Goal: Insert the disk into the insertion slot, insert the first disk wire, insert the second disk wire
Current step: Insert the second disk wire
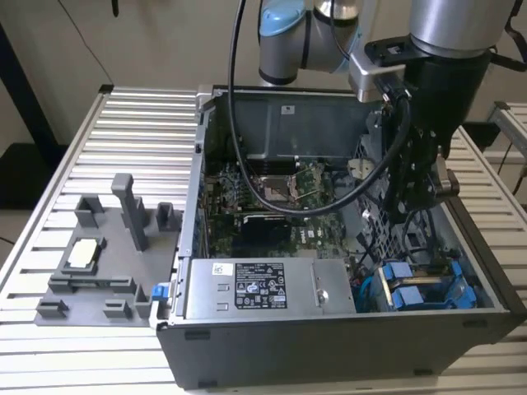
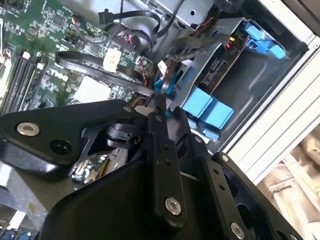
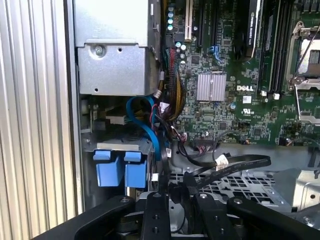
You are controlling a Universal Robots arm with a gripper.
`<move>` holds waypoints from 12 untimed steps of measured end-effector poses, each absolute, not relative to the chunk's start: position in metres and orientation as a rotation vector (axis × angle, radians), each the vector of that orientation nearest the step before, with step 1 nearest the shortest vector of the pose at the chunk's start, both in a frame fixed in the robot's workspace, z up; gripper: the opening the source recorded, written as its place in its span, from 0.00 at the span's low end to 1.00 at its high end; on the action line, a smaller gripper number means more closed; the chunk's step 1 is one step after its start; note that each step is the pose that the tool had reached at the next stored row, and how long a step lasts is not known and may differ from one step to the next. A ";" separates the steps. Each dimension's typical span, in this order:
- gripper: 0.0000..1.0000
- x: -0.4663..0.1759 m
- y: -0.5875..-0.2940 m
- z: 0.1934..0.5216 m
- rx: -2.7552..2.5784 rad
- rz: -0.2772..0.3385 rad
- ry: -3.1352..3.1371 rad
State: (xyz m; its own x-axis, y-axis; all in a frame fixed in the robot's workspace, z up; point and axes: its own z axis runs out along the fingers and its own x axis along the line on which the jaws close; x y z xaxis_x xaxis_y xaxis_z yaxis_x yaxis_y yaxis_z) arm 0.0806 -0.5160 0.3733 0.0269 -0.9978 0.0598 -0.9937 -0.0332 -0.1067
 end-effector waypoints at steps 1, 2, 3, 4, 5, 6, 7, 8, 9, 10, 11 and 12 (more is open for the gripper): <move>0.27 0.080 -0.516 0.373 -2.232 -0.188 2.152; 0.27 0.080 -0.516 0.372 -2.237 -0.194 2.144; 0.27 0.080 -0.516 0.372 -2.242 -0.200 2.138; 0.27 0.080 -0.516 0.372 -2.245 -0.205 2.134; 0.27 0.079 -0.516 0.371 -2.247 -0.211 2.133; 0.27 0.078 -0.516 0.371 -2.246 -0.216 2.132; 0.27 0.077 -0.516 0.370 -2.245 -0.221 2.131; 0.27 0.077 -0.516 0.370 -2.245 -0.225 2.130; 0.27 0.076 -0.516 0.370 -2.243 -0.230 2.129; 0.27 0.075 -0.516 0.369 -2.241 -0.233 2.128; 0.27 0.075 -0.516 0.369 -2.241 -0.234 2.127; 0.27 0.075 -0.516 0.369 -2.241 -0.234 2.127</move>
